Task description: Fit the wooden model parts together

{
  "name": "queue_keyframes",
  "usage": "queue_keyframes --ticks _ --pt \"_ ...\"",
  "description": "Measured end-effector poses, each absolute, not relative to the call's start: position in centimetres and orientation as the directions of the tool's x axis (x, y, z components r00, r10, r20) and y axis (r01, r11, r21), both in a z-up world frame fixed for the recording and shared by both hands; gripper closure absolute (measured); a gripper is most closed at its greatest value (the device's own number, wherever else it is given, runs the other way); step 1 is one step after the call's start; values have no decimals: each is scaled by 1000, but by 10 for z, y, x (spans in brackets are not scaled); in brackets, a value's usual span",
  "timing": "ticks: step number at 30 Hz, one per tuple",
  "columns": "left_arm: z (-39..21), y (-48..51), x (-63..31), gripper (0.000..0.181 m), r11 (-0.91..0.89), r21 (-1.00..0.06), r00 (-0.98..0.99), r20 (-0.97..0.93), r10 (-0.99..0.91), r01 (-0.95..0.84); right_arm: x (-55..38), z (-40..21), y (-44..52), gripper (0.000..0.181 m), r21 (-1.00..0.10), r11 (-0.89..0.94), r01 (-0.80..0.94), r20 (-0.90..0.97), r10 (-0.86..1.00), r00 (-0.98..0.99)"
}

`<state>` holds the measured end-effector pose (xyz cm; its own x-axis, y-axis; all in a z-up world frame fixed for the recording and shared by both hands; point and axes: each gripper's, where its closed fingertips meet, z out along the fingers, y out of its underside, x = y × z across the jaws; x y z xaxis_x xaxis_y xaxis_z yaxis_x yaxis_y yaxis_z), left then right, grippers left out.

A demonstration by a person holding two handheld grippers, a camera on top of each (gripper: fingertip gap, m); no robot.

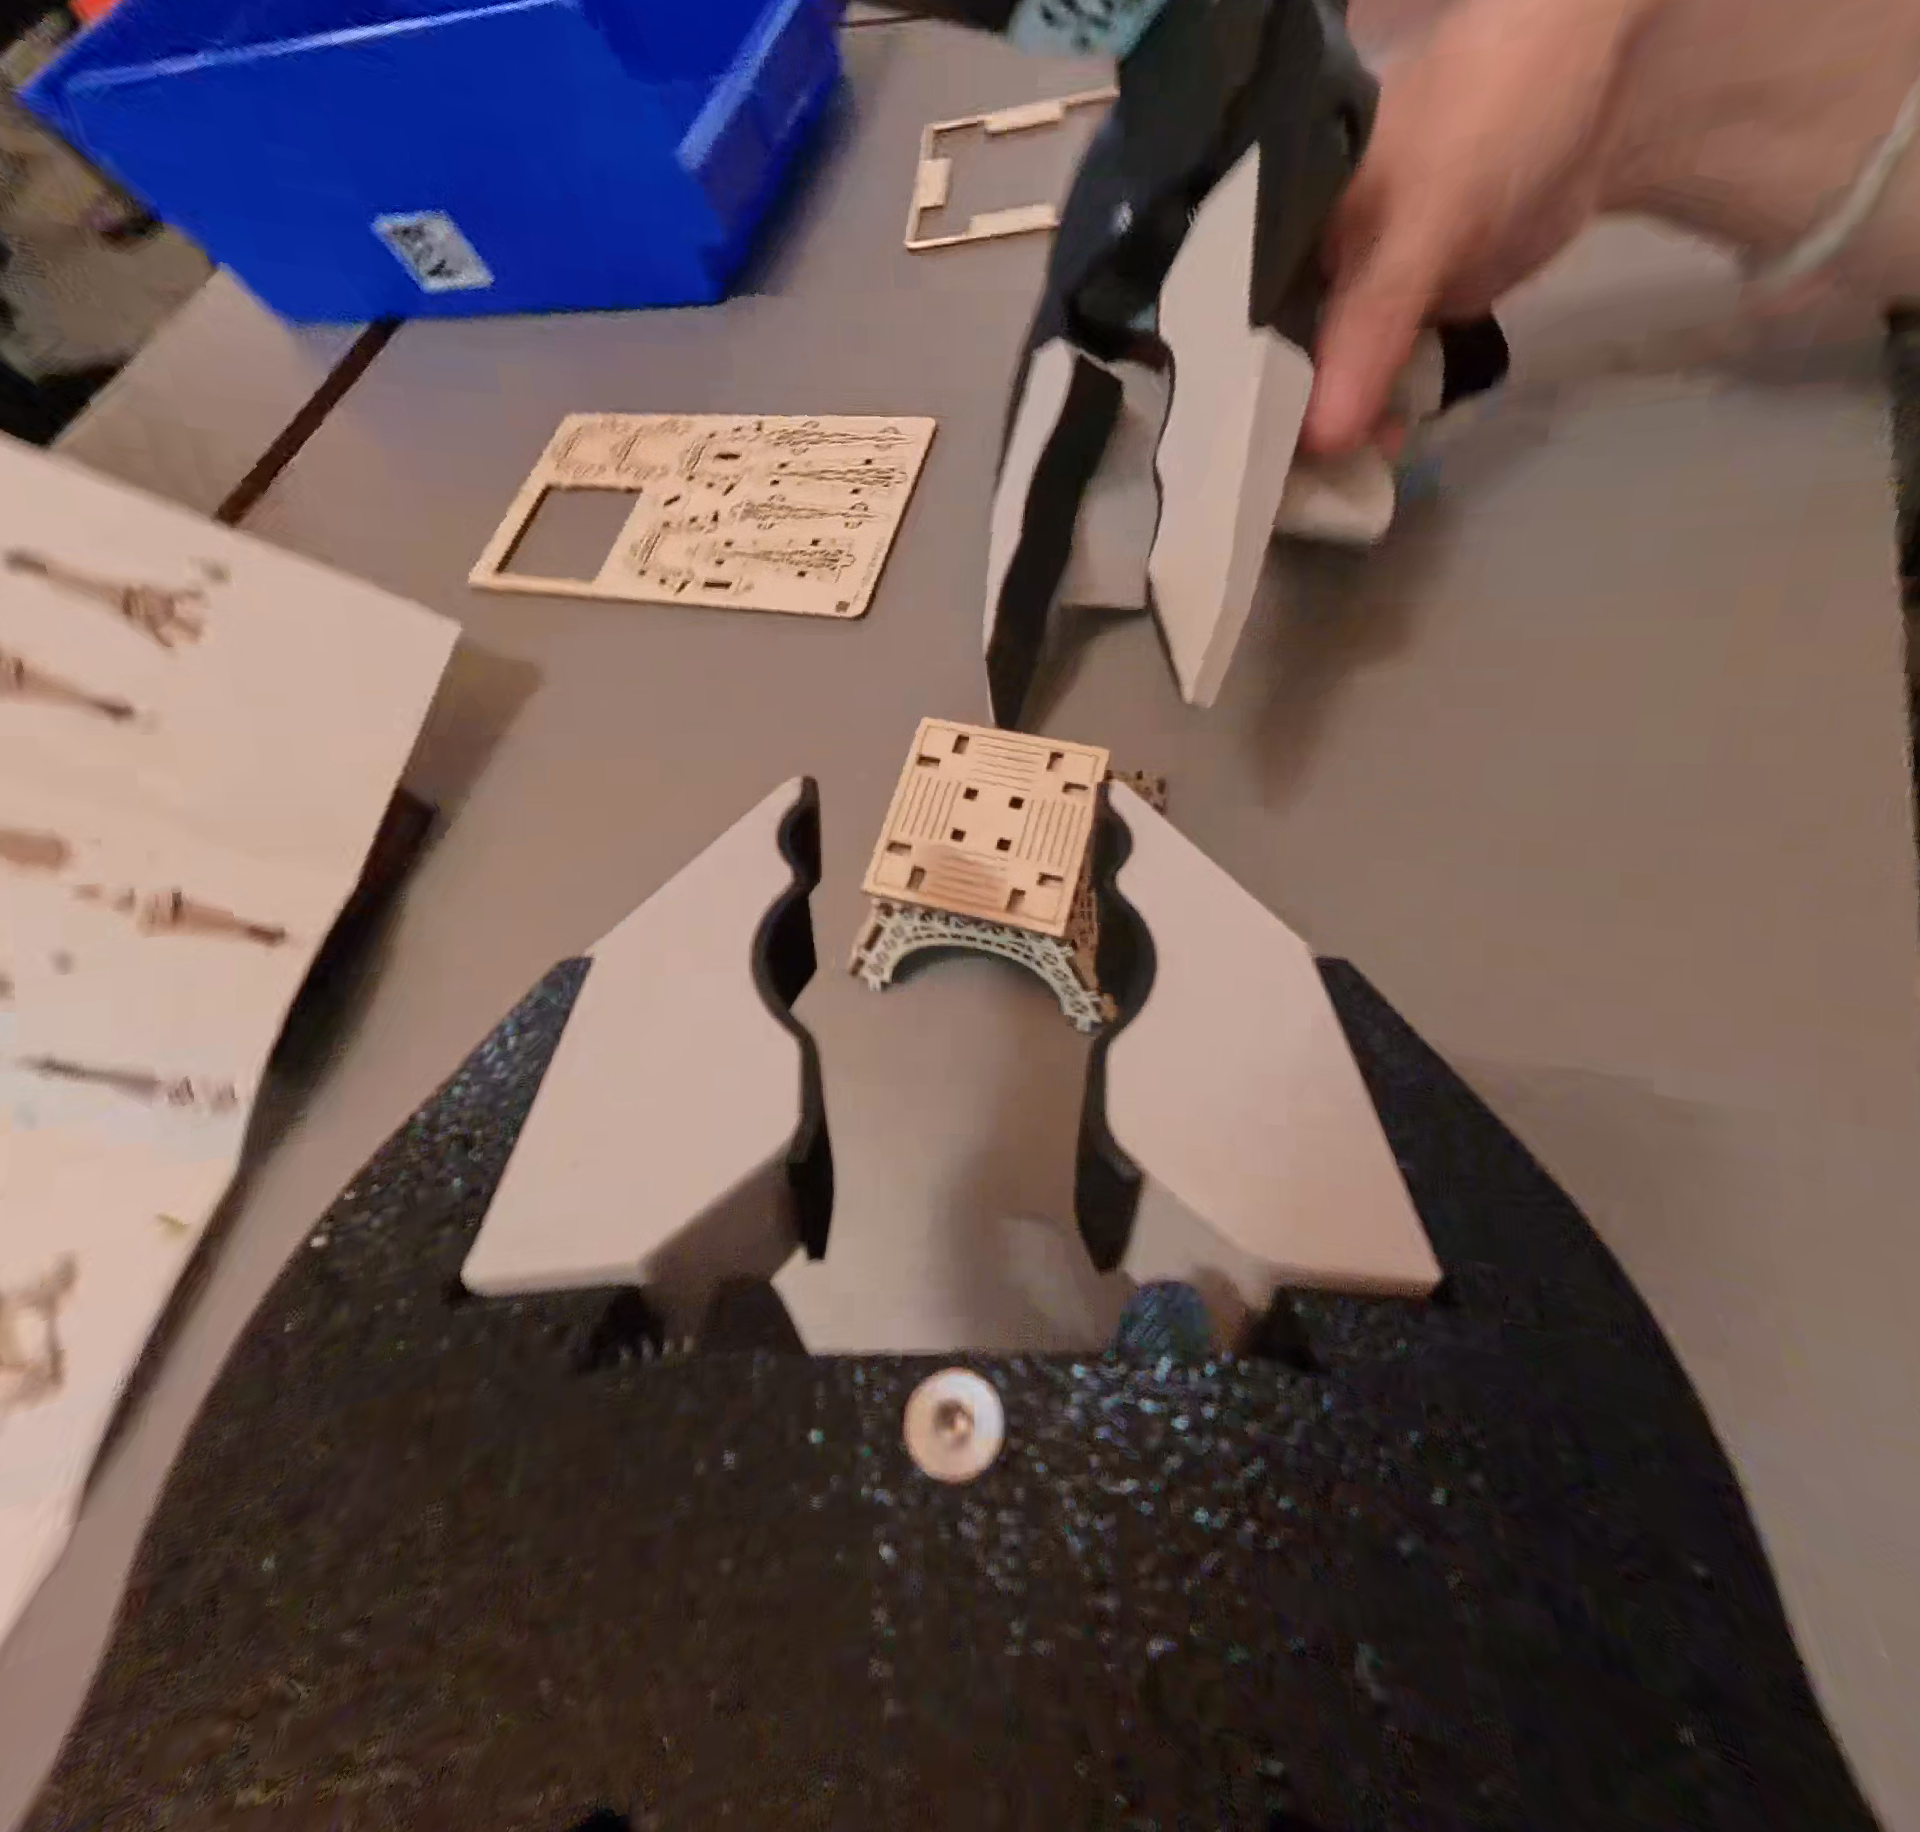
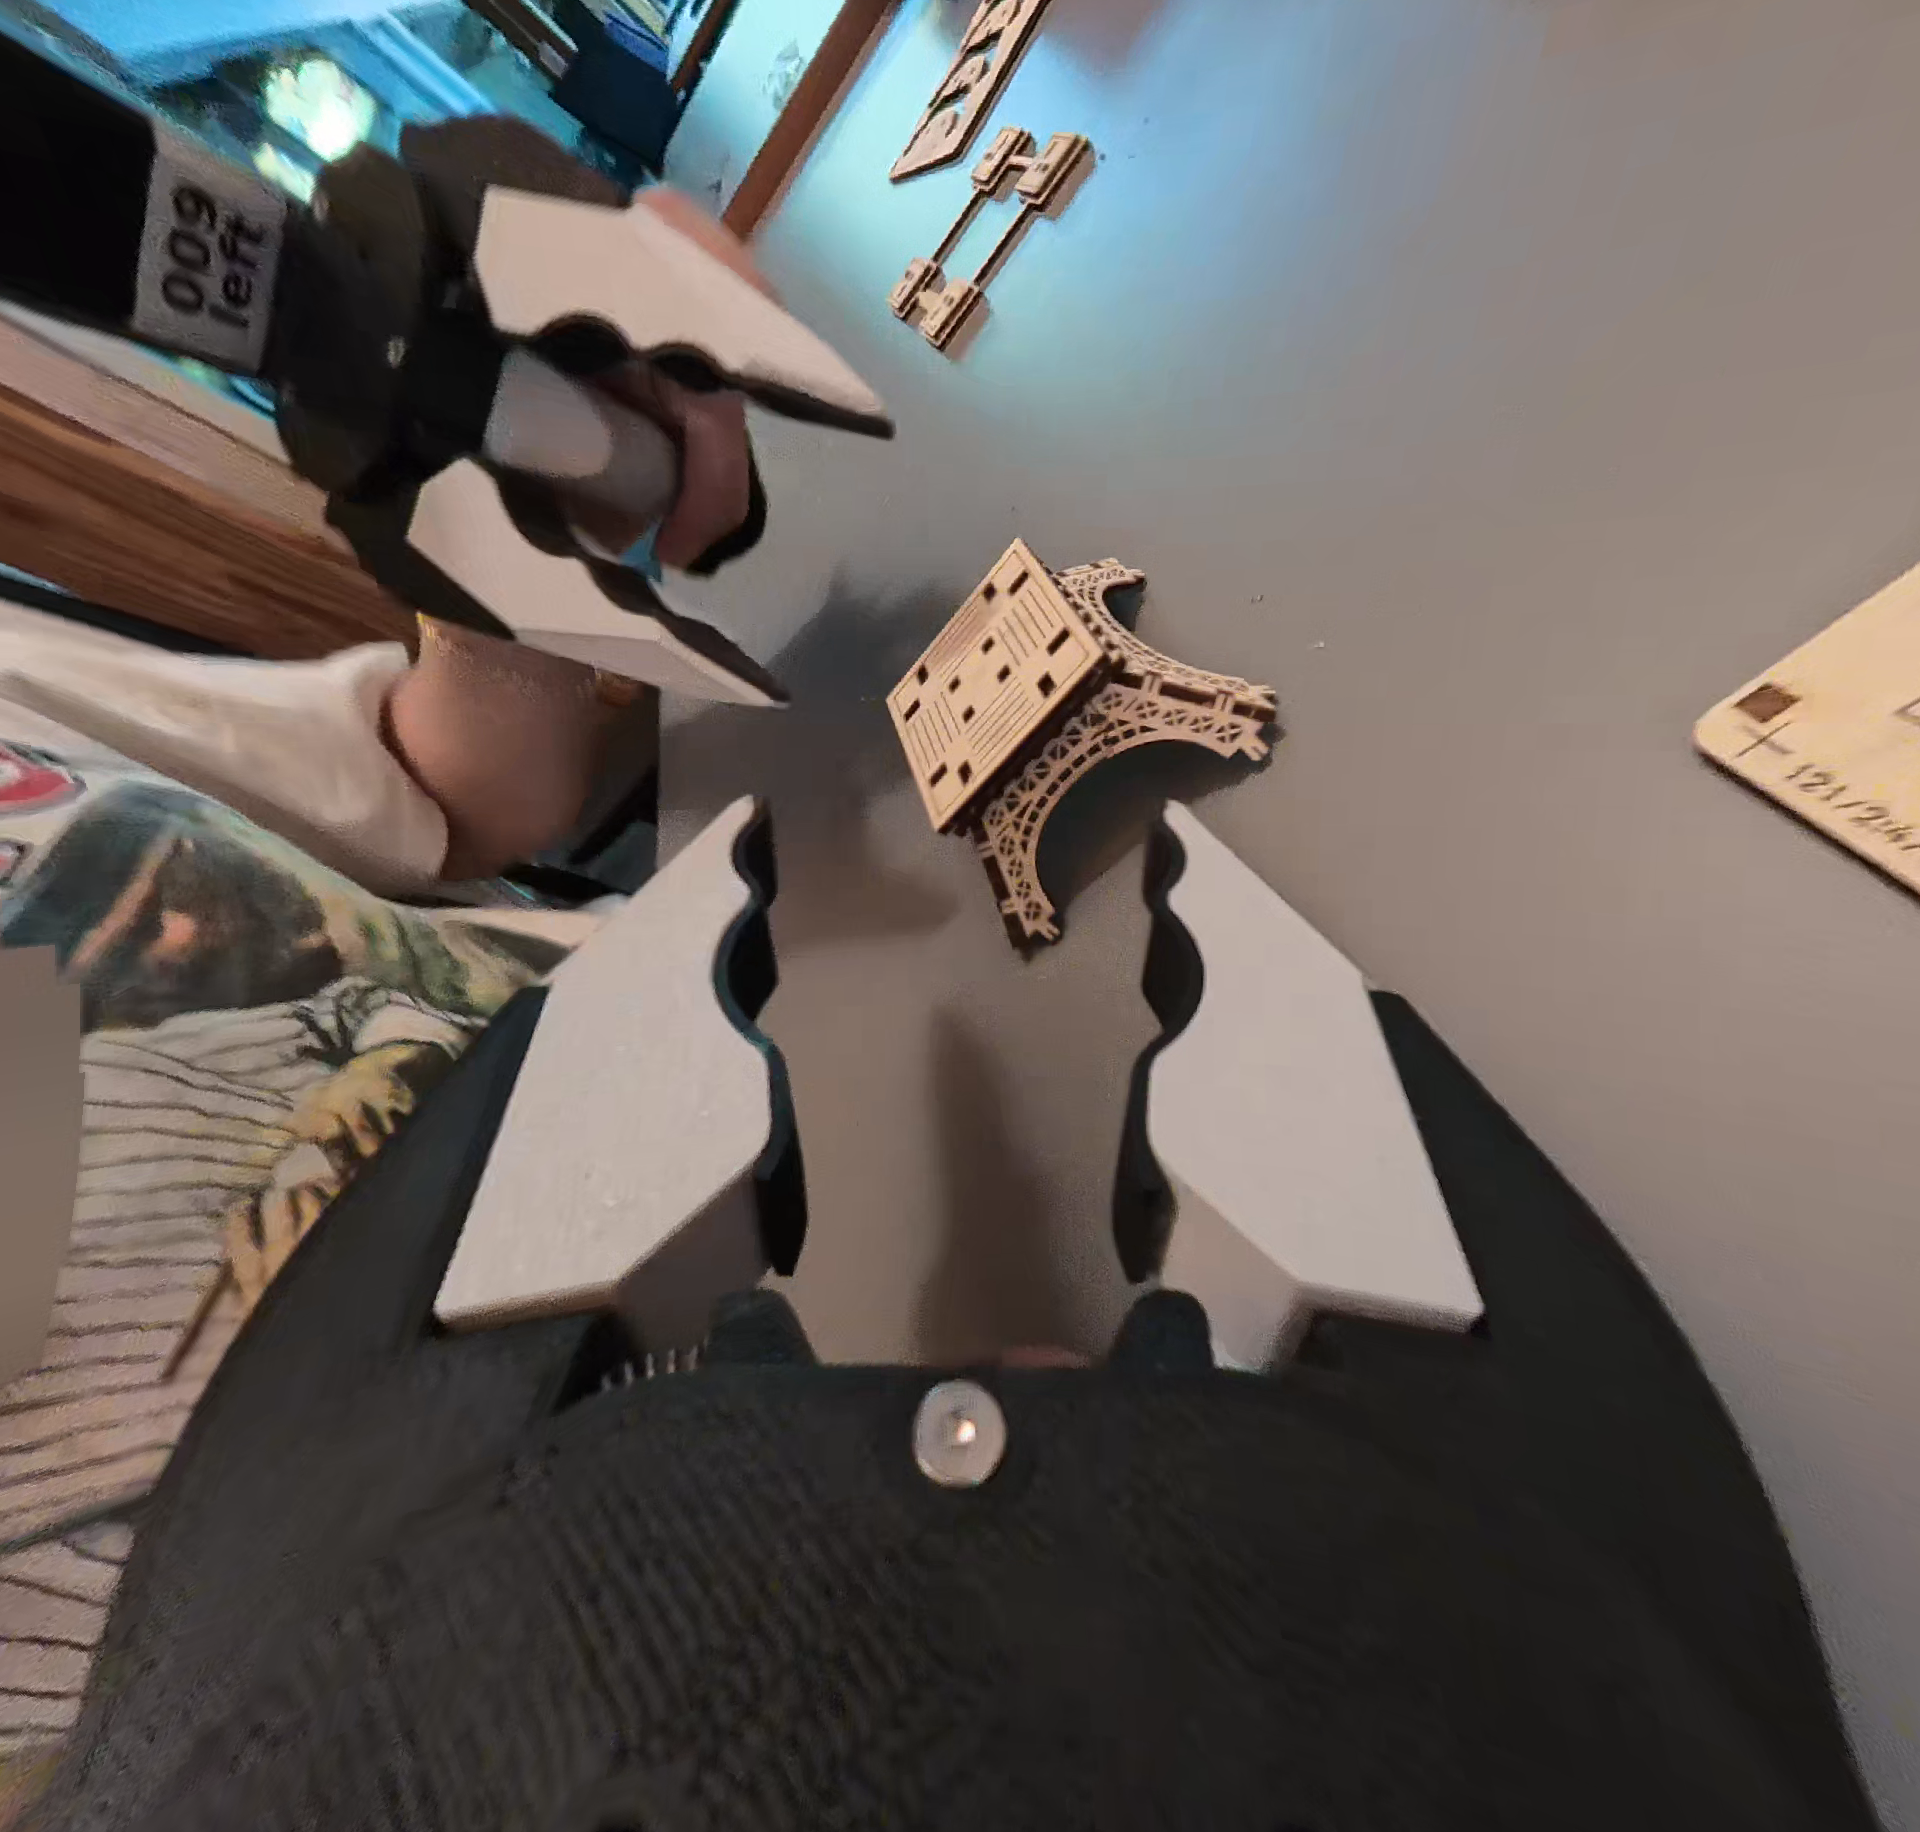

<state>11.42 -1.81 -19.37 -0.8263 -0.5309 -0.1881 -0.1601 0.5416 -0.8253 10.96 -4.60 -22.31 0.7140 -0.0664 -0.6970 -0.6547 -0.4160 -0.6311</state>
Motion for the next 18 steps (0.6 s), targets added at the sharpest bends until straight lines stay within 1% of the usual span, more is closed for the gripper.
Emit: queue_keyframes --ticks 2,3,4,6,7,8,9,11,12,13,14,15,17,18 --pt "-200 -24 116 128 588 -801 -865 -212 -454 -112 114 -220 -49 93 -714 -410 -567 -603 -52 796" --pt "-205 -25 116 128 601 -791 -882 -197 -429 -115 120 -219 -47 86 -771 -392 -501 -527 -49 849" --pt "-207 -26 117 128 607 -785 -893 -180 -412 -122 120 -215 -43 80 -800 -393 -453 -487 -16 873" --pt "-209 -28 117 129 599 -792 -915 -148 -374 -117 109 -208 -38 82 -872 -418 -255 -339 140 930" --pt "-208 -29 118 130 592 -798 -920 -137 -367 -117 113 -214 -36 79 -879 -451 -152 -246 157 957" --pt "-209 -30 118 130 589 -799 -923 -127 -364 -122 122 -221 -35 69 -871 -487 -64 -161 159 974" --pt "-212 -29 119 131 595 -793 -925 -119 -362 -130 132 -226 -31 66 -866 -500 8 -85 163 983" --pt "-220 -26 120 131 627 -766 -925 -124 -359 -141 140 -231 -26 67 -856 -510 82 -30 206 978" --pt "-223 -24 120 131 641 -755 -924 -136 -359 -138 137 -230 -24 74 -857 -501 120 -11 250 968" --pt "-222 -24 120 133 638 -759 -922 -143 -360 -132 136 -232 -22 77 -853 -499 151 11 273 962" --pt "-222 -24 121 135 634 -762 -920 -145 -363 -130 134 -235 -22 75 -840 -516 166 12 288 958" --pt "-222 -22 121 136 636 -760 -918 -148 -369 -134 130 -241 -22 77 -821 -544 172 -13 318 948" --pt "-222 -20 123 137 640 -756 -914 -153 -376 -137 122 -251 -24 90 -782 -600 170 -80 367 927" --pt "-221 -19 124 136 644 -753 -912 -160 -377 -134 121 -255 -25 92 -764 -622 173 -96 374 922"
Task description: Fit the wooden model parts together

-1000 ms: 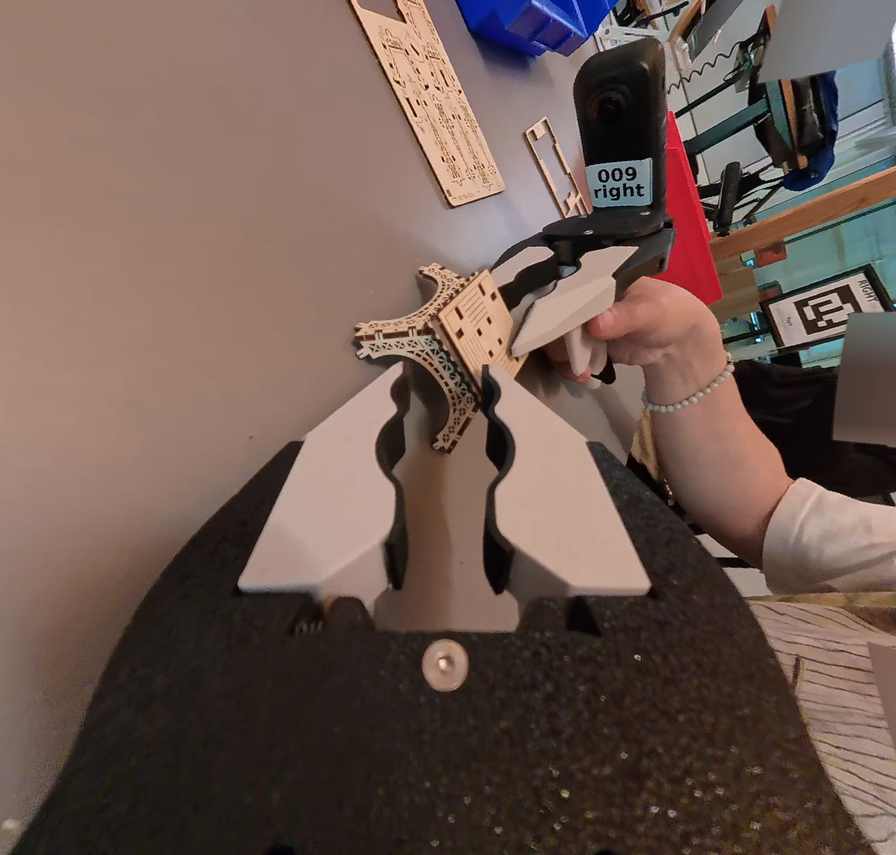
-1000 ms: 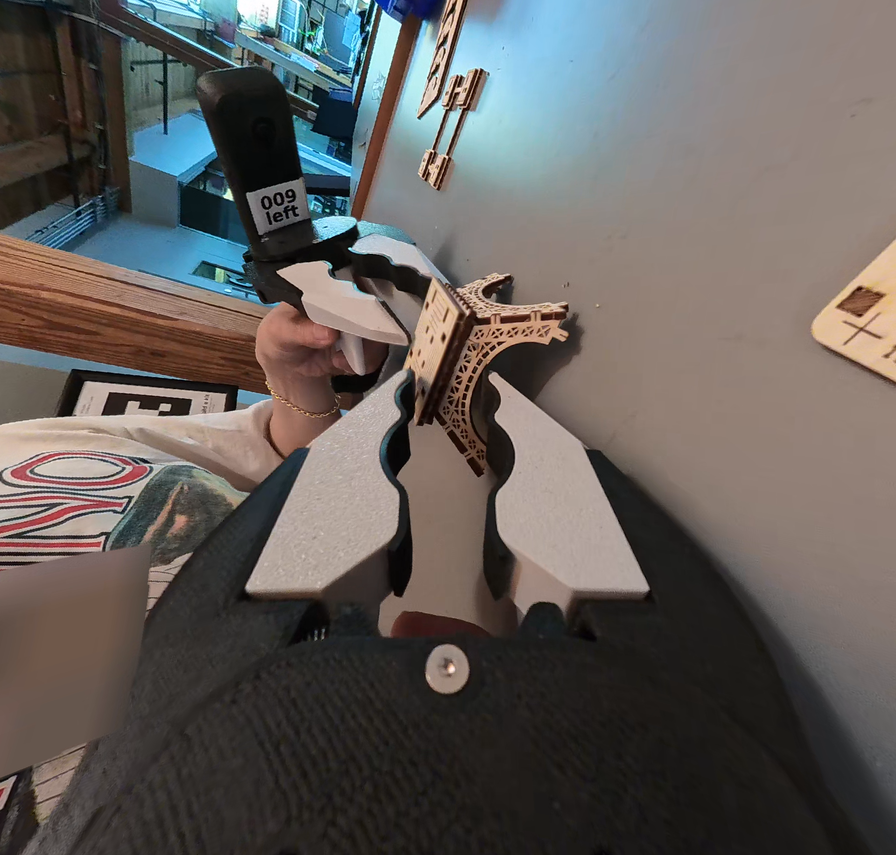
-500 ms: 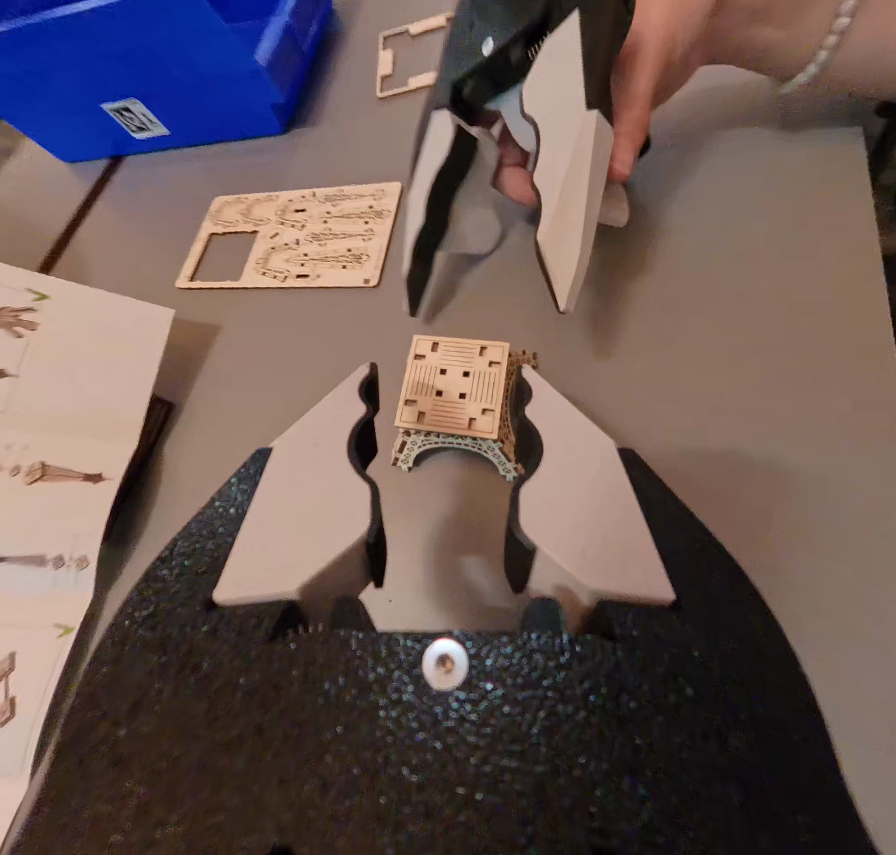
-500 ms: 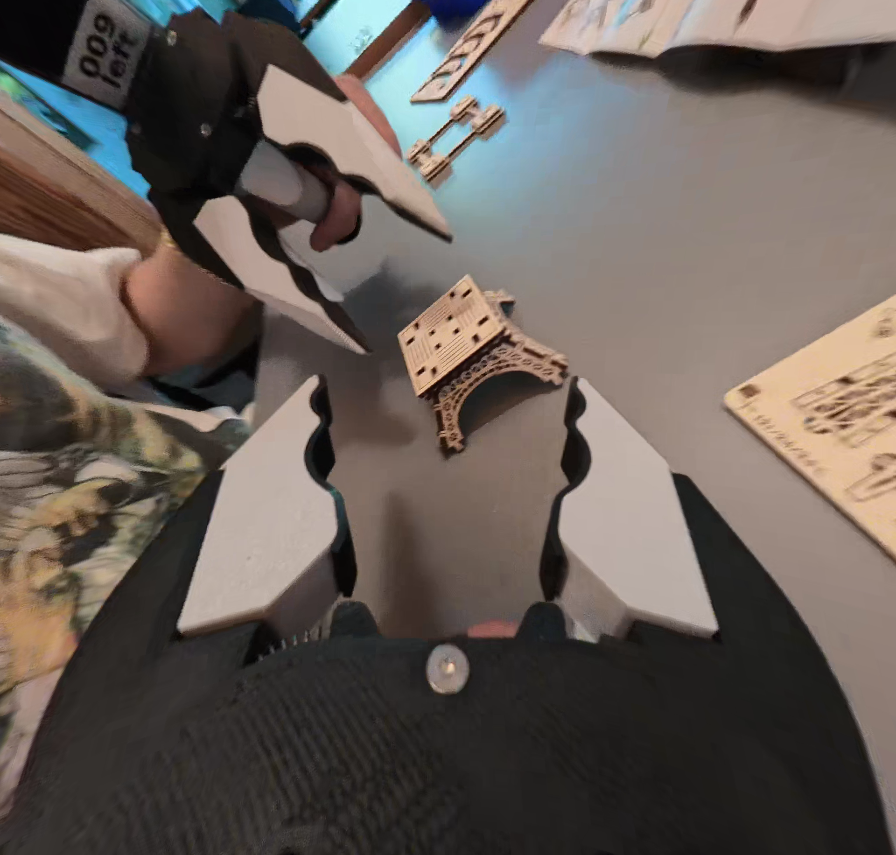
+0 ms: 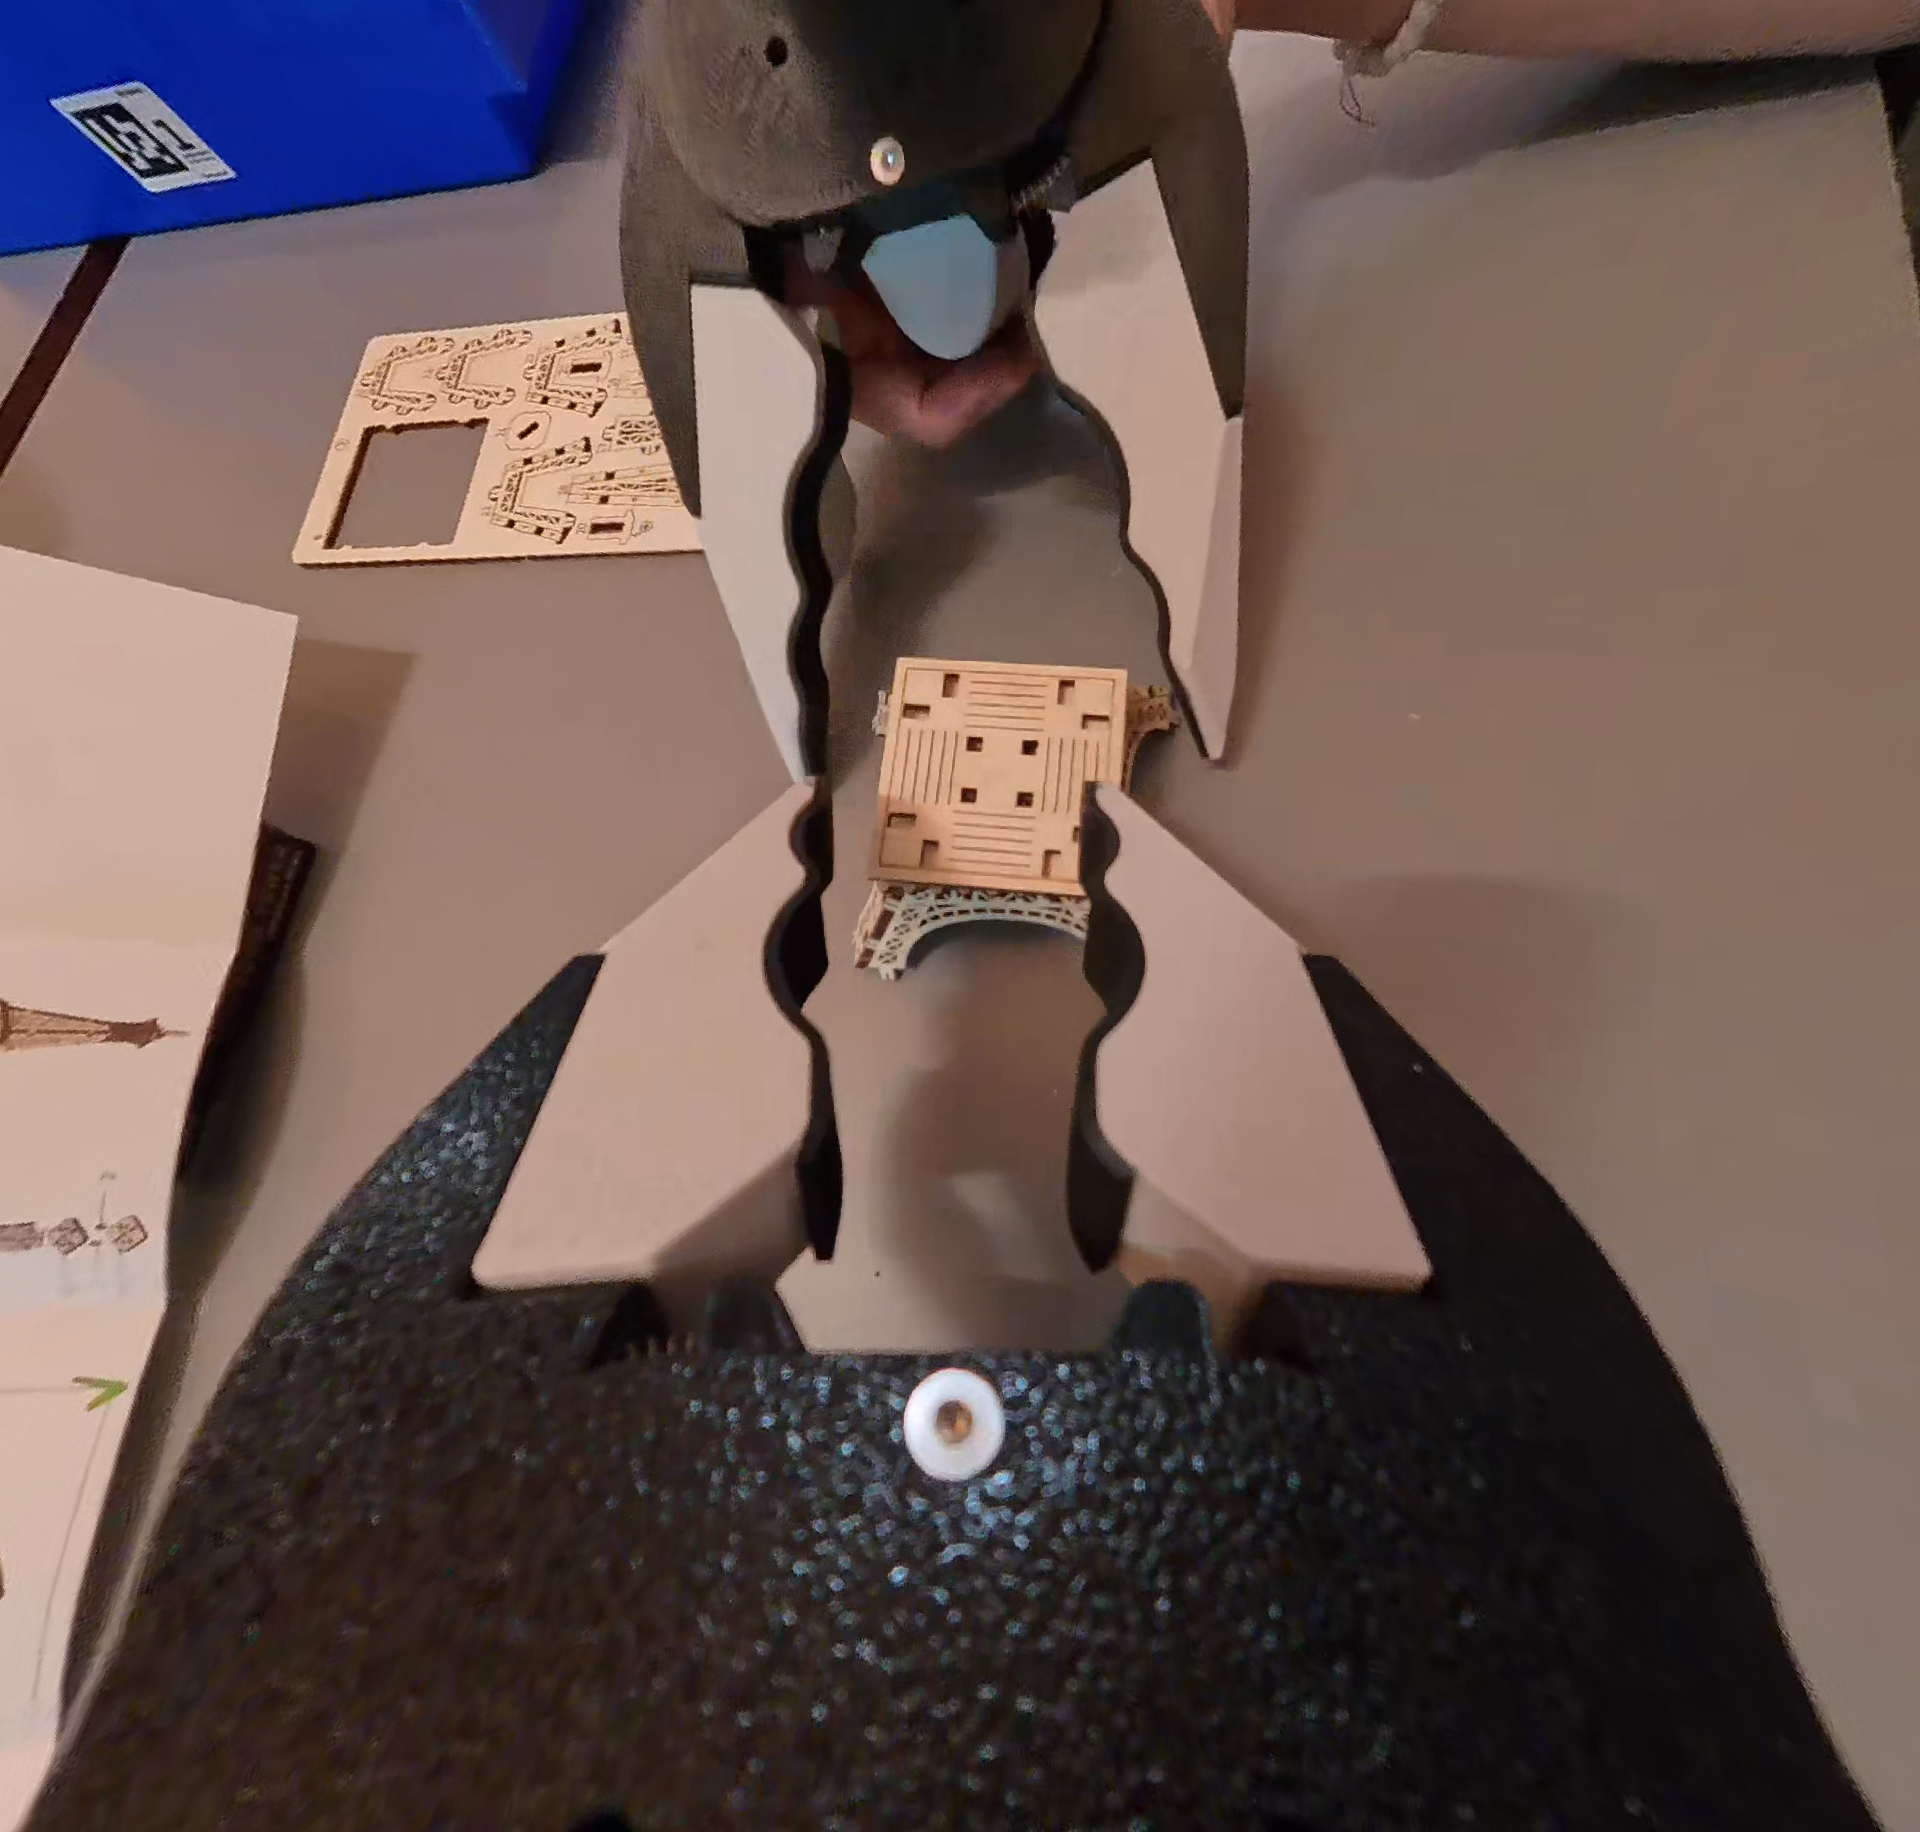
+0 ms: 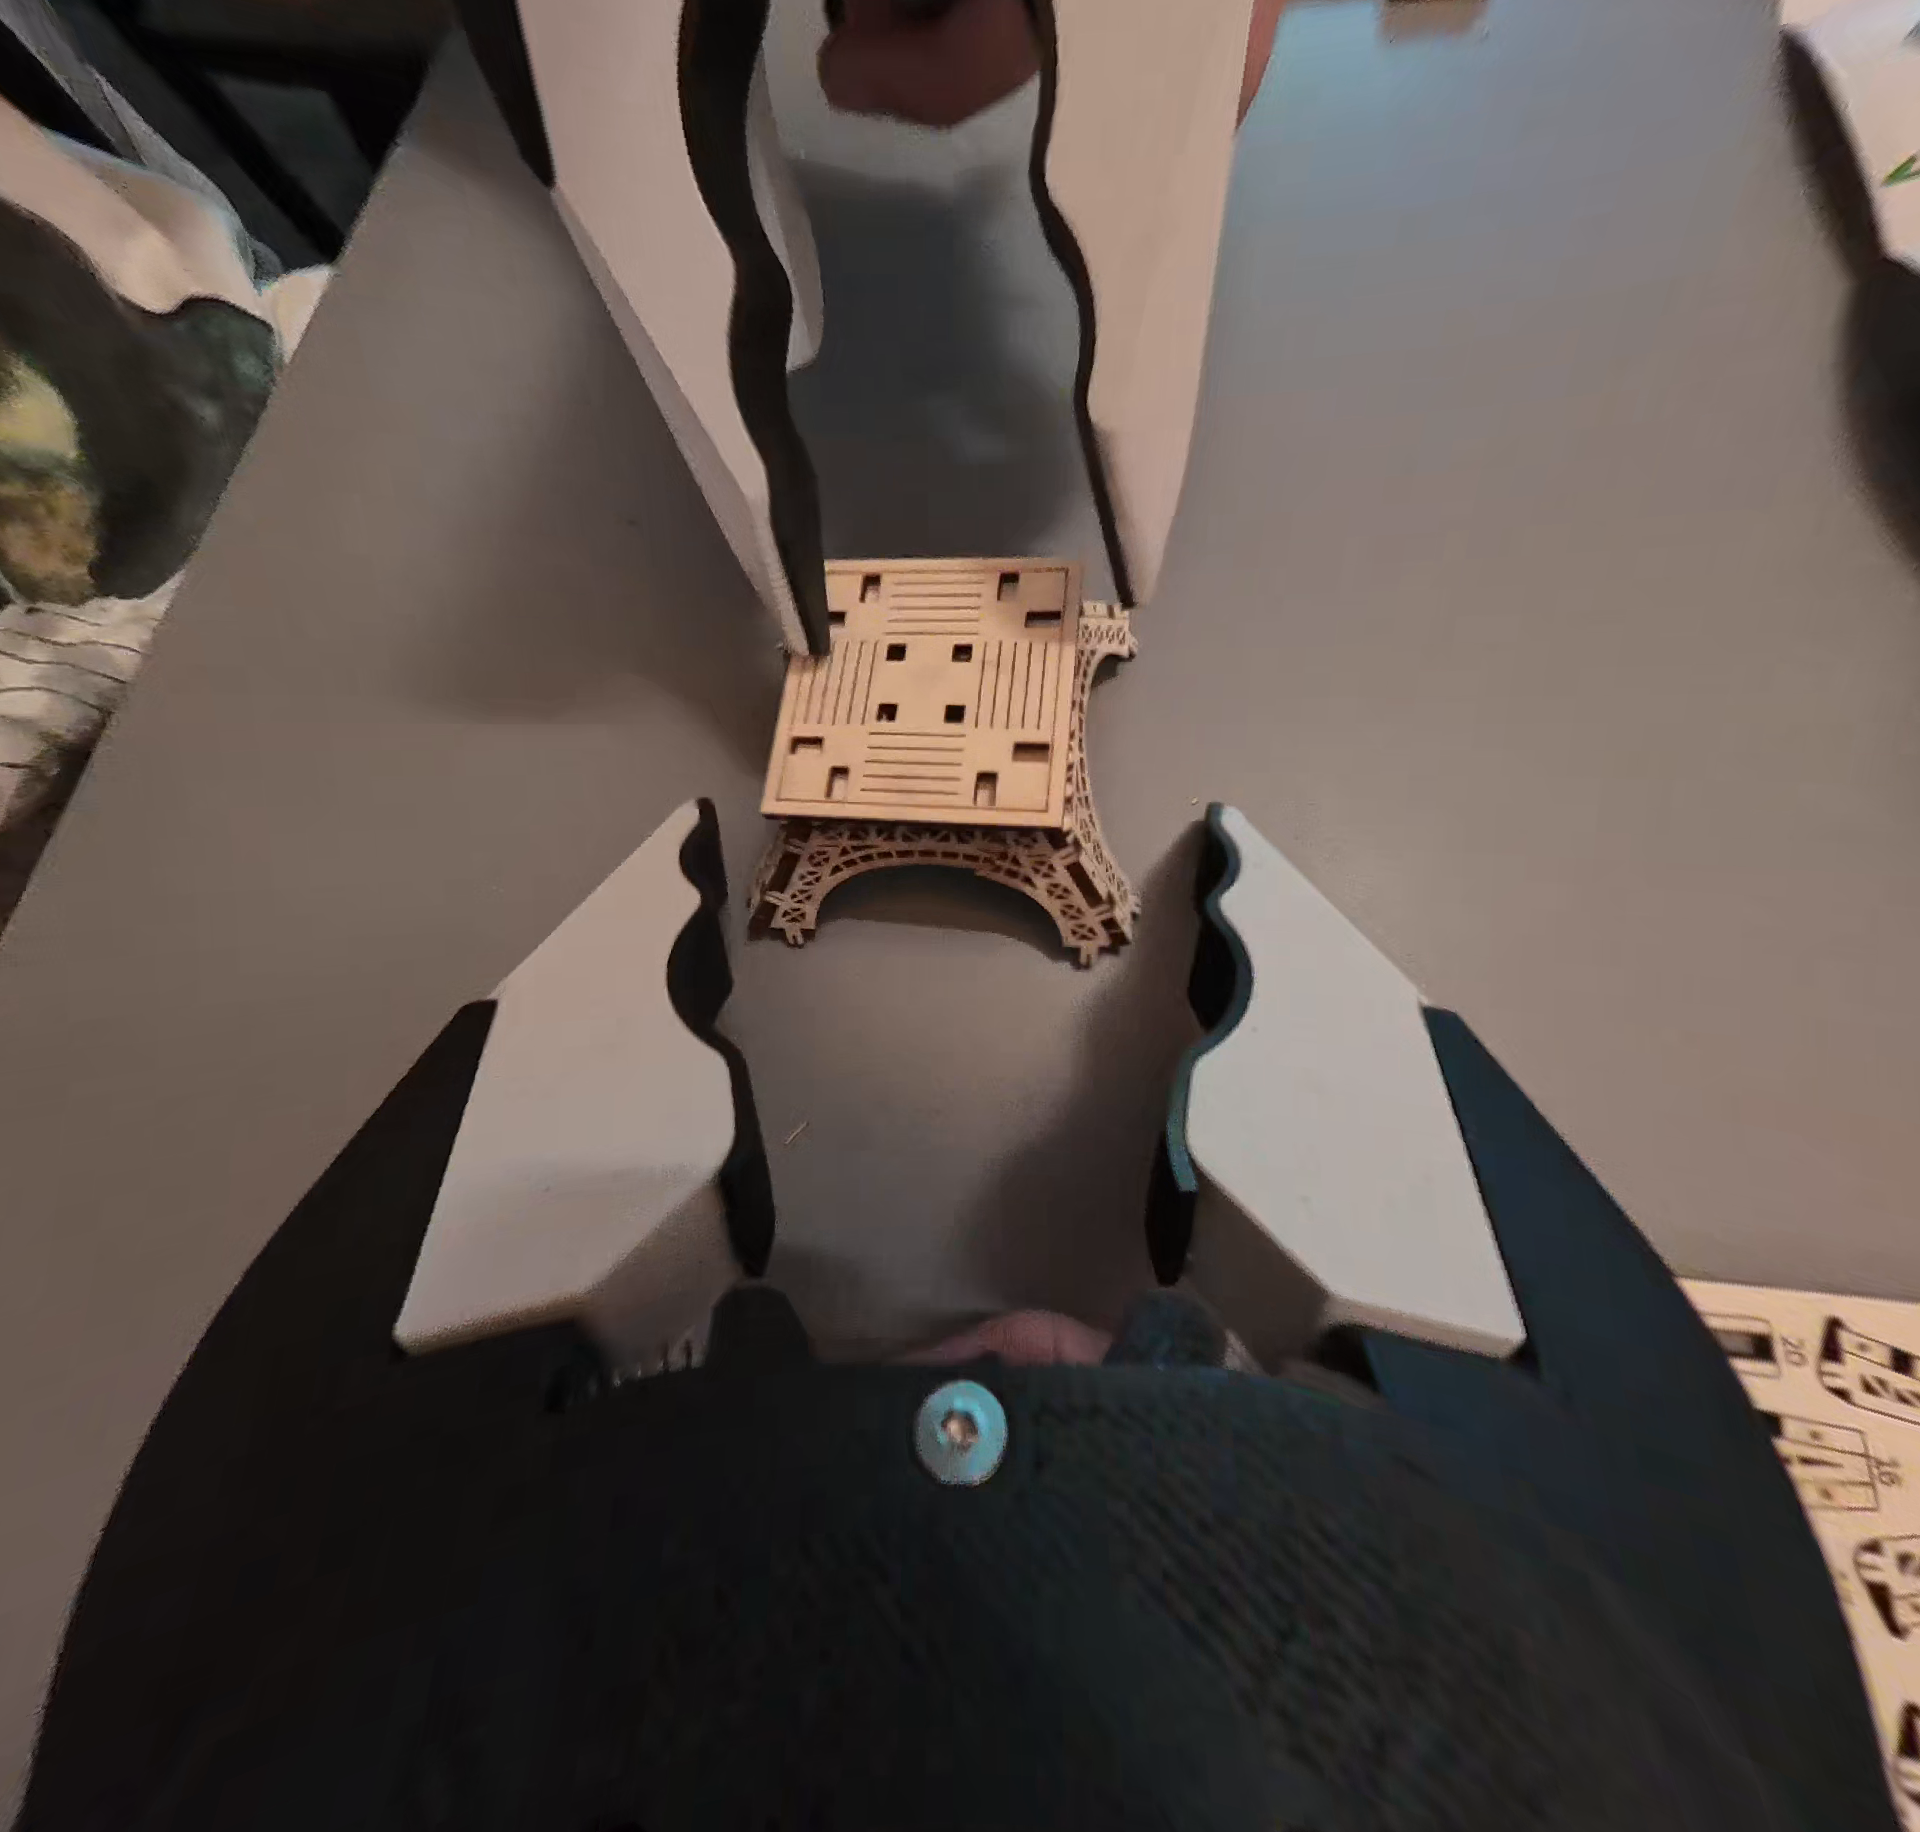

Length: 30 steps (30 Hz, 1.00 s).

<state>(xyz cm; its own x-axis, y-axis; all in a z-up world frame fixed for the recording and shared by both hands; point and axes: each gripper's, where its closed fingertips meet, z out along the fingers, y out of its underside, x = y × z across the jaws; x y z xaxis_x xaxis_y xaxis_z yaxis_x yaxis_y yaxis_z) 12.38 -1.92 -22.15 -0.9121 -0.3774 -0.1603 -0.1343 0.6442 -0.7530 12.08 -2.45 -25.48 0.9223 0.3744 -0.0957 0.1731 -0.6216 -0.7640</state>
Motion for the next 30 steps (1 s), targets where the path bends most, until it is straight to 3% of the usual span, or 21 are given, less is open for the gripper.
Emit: queue_keyframes --ticks 7,13,24,30 --pt "-220 -25 123 137 690 -717 -923 -194 -332 -97 127 -258 -18 94 -753 -610 249 43 331 943" --pt "-223 -29 121 143 701 -708 -941 -175 -289 -84 118 -256 -17 114 -759 -590 277 54 367 929" --pt "-223 -27 119 135 663 -736 -955 -80 -285 -135 116 -253 -18 117 -765 -552 331 130 371 919" --pt "-221 -24 118 140 661 -739 -958 -78 -277 -131 116 -252 -18 118 -765 -550 335 136 371 919"
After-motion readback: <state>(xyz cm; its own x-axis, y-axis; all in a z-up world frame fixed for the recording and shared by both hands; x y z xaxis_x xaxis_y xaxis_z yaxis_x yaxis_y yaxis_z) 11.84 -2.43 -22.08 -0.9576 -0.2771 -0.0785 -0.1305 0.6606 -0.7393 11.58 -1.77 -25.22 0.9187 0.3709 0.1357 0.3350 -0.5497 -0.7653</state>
